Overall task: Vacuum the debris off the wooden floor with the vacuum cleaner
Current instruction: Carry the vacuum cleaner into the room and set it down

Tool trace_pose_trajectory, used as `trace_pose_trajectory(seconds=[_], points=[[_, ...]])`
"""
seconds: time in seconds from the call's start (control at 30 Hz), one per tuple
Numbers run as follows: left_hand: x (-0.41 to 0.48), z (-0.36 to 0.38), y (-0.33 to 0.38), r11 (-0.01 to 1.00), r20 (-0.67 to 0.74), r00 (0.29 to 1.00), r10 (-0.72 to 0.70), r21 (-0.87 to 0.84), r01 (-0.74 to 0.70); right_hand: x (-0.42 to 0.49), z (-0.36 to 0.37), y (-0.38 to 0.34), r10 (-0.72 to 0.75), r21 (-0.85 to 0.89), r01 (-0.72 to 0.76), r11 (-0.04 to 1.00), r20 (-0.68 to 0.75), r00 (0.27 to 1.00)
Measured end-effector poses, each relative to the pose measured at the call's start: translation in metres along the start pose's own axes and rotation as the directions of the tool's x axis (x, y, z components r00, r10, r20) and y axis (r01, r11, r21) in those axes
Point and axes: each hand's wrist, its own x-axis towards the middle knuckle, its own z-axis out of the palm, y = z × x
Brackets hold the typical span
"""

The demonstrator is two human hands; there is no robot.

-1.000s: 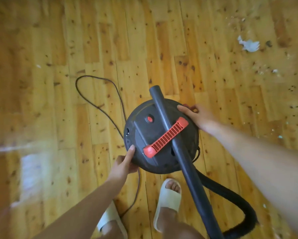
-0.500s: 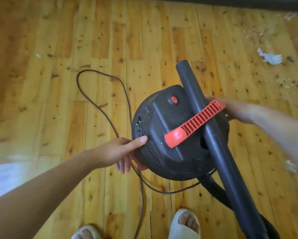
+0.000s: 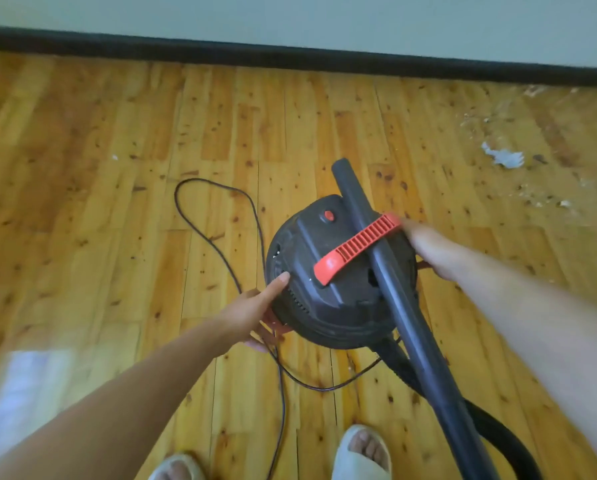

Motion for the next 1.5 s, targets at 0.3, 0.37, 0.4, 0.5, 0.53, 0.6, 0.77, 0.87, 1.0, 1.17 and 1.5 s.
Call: trace_pose_trajectory(seconds=[0.3, 0.37, 0.4, 0.5, 0.53, 0.6, 0.77, 0.87, 1.0, 1.17, 1.5], points=[[-0.021, 0.037, -0.029, 0.974, -0.142, 0.990, 0.007, -0.221, -0.038, -0.049, 0.021, 0.041, -0.030, 0.151, 0.043, 0.988, -0.089, 0.996], [-0.038, 0.049, -0.043, 0.974, -0.144, 0.990, -0.006, -0.225, -0.027, -0.087, 0.031, 0.055, -0.012, 0.176, 0.028, 0.984, -0.089, 0.996], [-0.051, 0.055, -0.047, 0.974, -0.130, 0.991, -0.013, -0.228, -0.018, -0.108, 0.034, 0.063, -0.007, 0.184, 0.023, 0.983, -0.089, 0.996], [-0.076, 0.066, -0.059, 0.971, -0.134, 0.990, -0.046, -0.239, 0.012, -0.156, 0.044, 0.081, -0.027, 0.090, 0.032, 0.995, -0.056, 0.998], [-0.085, 0.068, -0.060, 0.973, -0.153, 0.987, -0.047, -0.231, 0.011, -0.173, 0.047, 0.084, -0.058, 0.030, 0.060, 0.998, -0.059, 0.997], [-0.099, 0.072, -0.062, 0.985, -0.200, 0.979, -0.033, -0.172, -0.002, -0.196, 0.055, 0.092, -0.090, -0.055, 0.087, 0.995, -0.058, 0.994], [-0.131, 0.087, -0.047, 0.906, -0.363, 0.874, 0.323, 0.385, -0.174, -0.230, 0.078, 0.112, -0.241, -0.342, 0.185, 0.921, -0.129, 0.962], [-0.131, 0.095, -0.015, 0.635, -0.397, 0.551, 0.734, 0.688, -0.350, -0.231, 0.079, 0.117, -0.339, -0.525, 0.193, 0.829, -0.198, 0.920], [-0.099, 0.103, 0.039, 0.526, -0.269, 0.576, 0.772, 0.780, -0.340, -0.212, 0.071, 0.114, -0.402, -0.546, 0.258, 0.797, -0.161, 0.901], [-0.057, 0.098, 0.068, 0.492, -0.211, 0.667, 0.715, 0.830, -0.264, -0.191, 0.069, 0.101, -0.435, -0.578, 0.277, 0.767, -0.153, 0.887], [-0.038, 0.085, 0.081, 0.480, -0.237, 0.673, 0.701, 0.854, -0.199, -0.180, 0.062, 0.081, -0.321, -0.520, 0.227, 0.823, -0.096, 0.942]])
